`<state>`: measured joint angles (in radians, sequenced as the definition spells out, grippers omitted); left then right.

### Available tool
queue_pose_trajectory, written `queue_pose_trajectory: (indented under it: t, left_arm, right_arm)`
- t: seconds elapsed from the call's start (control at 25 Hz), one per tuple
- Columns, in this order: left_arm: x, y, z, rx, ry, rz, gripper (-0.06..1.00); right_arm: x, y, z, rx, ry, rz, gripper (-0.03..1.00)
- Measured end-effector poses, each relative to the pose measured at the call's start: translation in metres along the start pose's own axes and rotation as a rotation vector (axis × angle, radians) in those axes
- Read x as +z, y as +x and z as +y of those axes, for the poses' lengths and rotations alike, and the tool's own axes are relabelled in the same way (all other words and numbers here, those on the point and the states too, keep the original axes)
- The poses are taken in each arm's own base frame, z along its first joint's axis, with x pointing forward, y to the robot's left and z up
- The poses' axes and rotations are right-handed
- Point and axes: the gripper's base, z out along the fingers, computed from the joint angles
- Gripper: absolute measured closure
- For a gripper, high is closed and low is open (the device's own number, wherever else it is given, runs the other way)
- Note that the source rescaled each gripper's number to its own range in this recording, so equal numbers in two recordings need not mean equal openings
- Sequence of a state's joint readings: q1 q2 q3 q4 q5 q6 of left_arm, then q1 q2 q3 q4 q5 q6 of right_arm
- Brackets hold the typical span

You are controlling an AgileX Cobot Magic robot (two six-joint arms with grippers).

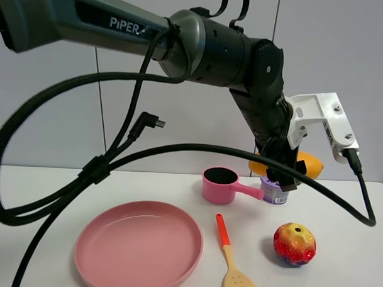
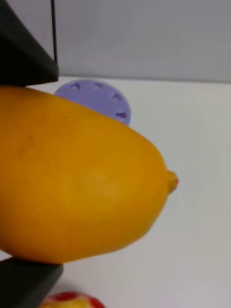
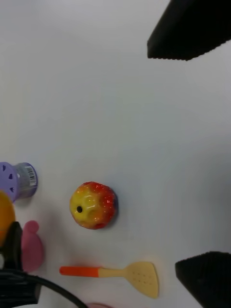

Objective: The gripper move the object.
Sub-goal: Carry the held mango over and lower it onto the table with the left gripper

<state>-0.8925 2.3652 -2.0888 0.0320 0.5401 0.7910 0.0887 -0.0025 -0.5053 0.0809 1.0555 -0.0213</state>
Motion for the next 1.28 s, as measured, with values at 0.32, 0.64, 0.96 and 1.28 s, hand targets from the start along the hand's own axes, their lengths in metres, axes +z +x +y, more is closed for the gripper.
queue_pose_trajectory:
  t: [0.32,0.64,0.96,1.28]
  left_arm:
    - [0.007,0.007,-0.003,-0.126,0.026,0.025,0.93]
    - [0.027,0.025,-0.014,-0.195,0.068,0.085,0.93]
    - [0.043,0.033,-0.023,-0.204,0.069,0.079,0.93]
    - [0.051,0.034,-0.022,-0.182,0.053,0.057,0.93]
  right_arm:
    - [0.0,0.0,0.0,0.0,0.0,0.0,-0.03]
    - [0.0,0.0,0.0,0.0,0.0,0.0,-0.03]
    - [0.0,0.0,0.0,0.001,-0.001,0.0,-0.03]
    - [0.0,0.0,0.0,0.002,-0.003,0.0,-0.03]
